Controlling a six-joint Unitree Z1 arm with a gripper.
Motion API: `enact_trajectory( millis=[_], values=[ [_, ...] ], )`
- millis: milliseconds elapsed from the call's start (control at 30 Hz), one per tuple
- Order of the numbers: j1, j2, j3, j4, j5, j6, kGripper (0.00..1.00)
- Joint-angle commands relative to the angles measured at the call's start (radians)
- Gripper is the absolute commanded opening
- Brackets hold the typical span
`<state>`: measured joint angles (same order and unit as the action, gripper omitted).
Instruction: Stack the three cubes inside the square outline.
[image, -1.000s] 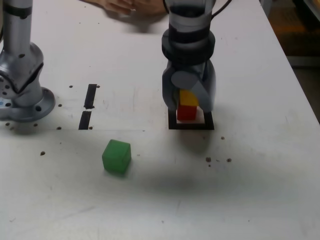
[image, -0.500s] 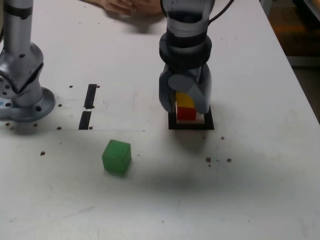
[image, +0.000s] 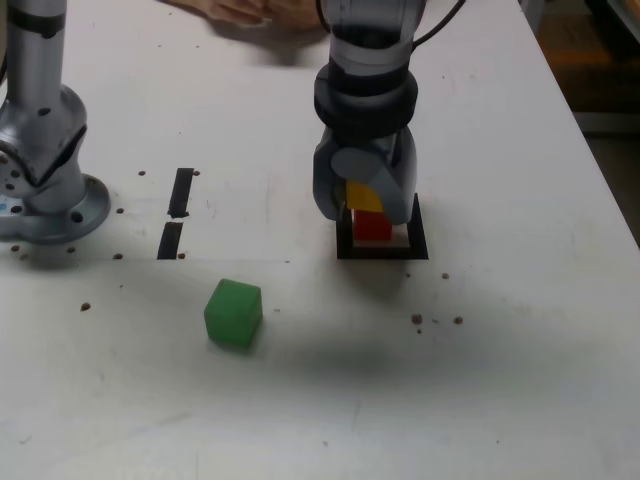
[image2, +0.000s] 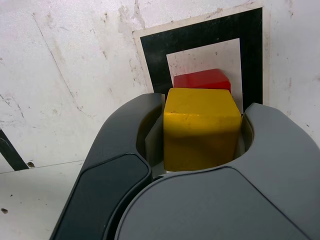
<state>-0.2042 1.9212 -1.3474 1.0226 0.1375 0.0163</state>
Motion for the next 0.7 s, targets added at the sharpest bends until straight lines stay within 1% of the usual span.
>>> enact_trajectory(
  millis=[0, 333, 500, 600, 667],
  values=[
    [0.002, -0.005, 0.000, -0.001, -0.005, -0.001, 0.62],
    [0.002, -0.013, -0.007, -0.018, -0.019, 0.011, 0.84],
    [0.002, -0.026, -0.011, -0.003, -0.026, 0.016, 0.89],
    [-0.002, -0.066, -0.021, 0.053, -0.003, 0.000, 0.90],
    [-0.012, -0.100, -0.031, 0.104, 0.019, -0.012, 0.90]
  ],
)
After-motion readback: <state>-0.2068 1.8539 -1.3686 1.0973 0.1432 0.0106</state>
